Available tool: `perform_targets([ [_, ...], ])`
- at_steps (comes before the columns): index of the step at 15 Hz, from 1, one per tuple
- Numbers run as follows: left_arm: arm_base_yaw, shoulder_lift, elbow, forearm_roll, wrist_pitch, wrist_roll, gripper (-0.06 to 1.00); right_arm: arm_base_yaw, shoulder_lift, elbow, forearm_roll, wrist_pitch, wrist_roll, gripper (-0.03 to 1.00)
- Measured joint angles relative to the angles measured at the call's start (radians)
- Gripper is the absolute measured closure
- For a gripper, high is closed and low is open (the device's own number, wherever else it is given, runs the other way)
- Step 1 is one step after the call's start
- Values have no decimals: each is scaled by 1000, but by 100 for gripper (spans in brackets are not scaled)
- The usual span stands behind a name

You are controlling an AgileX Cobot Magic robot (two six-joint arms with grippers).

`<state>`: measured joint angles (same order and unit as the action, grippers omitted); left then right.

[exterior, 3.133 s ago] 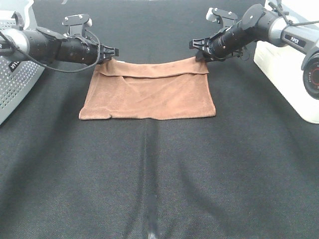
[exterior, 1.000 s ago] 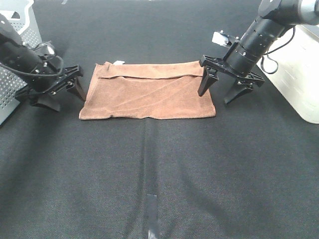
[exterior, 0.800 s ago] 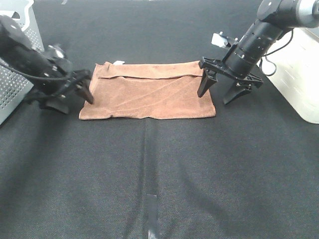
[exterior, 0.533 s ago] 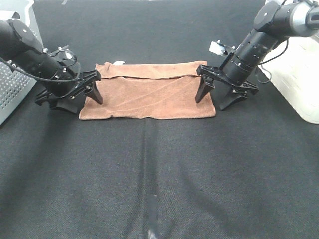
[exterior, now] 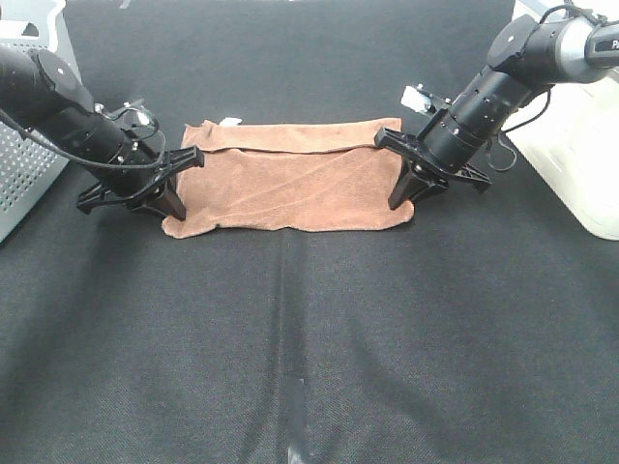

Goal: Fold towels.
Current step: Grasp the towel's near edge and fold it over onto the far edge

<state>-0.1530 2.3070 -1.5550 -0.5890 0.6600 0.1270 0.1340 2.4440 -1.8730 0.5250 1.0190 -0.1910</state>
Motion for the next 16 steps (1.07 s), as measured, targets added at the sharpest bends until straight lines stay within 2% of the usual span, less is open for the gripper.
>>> perform_targets([
  [3, -3, -17, 0, 64, 63, 9, 94, 0, -20, 28, -4, 18, 24, 97],
  [4, -4, -36, 9, 113, 111, 10, 94, 0, -67, 92, -10, 17, 24, 97],
  [6, -5, -73, 62, 151, 133, 10, 94, 0, -156, 222, -20, -10, 22, 97],
  [9, -8, -171, 224, 156, 103, 34, 94, 2, -267, 445, -23, -88, 9, 97],
  [11, -10, -229, 323, 156, 93, 48, 94, 4, -313, 535, -19, -112, -3, 97],
  [16, -10, -260, 337, 157, 90, 51, 94, 5, -344, 579, 1, -111, -39, 97],
])
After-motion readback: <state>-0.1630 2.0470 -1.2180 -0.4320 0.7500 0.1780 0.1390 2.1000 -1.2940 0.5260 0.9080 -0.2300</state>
